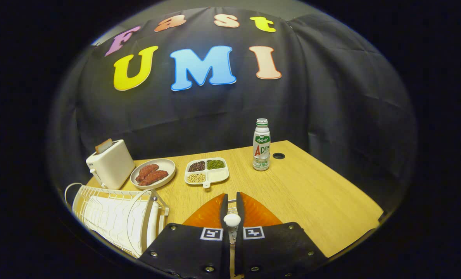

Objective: Take the plate from the dish rack, then take the spoon from the basket and place it into the plate.

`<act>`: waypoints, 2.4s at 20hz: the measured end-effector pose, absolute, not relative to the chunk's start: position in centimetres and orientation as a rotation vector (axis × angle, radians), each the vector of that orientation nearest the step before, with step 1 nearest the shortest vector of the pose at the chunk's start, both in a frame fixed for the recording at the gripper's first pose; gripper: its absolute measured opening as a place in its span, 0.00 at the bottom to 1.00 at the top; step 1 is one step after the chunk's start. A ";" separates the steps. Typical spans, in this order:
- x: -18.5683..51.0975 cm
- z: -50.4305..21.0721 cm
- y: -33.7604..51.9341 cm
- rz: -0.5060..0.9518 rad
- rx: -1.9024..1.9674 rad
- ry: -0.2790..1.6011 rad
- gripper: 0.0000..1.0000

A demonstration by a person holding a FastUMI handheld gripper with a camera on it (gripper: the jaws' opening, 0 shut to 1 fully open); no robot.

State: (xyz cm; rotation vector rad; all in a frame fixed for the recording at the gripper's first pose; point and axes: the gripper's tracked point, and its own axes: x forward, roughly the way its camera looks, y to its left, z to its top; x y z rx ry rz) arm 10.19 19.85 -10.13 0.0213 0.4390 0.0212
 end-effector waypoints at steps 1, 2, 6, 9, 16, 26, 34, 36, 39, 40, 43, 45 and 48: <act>10.3 -9.3 19.9 0.016 -0.016 0.434 0.04; 10.2 -8.5 20.0 0.011 -0.045 0.430 0.04; 9.5 -6.2 20.3 -0.008 -0.169 0.432 0.05; 8.3 -3.4 21.5 0.006 -0.232 0.407 0.05; 2.7 2.2 28.6 0.128 -0.311 0.344 0.05; -9.6 1.1 41.1 0.480 -0.270 0.366 0.05; -15.3 -4.7 45.4 0.657 -0.240 0.470 0.04; -16.2 -5.9 46.6 0.703 -0.227 0.488 0.05; -17.3 -7.5 48.4 0.769 -0.190 0.522 0.05; -17.7 -8.1 48.9 0.785 -0.172 0.536 0.05; -18.2 -9.1 49.5 0.825 -0.146 0.558 0.05; -18.1 -9.2 49.5 0.844 -0.159 0.553 0.06; -17.6 -9.4 49.0 0.852 -0.200 0.534 0.14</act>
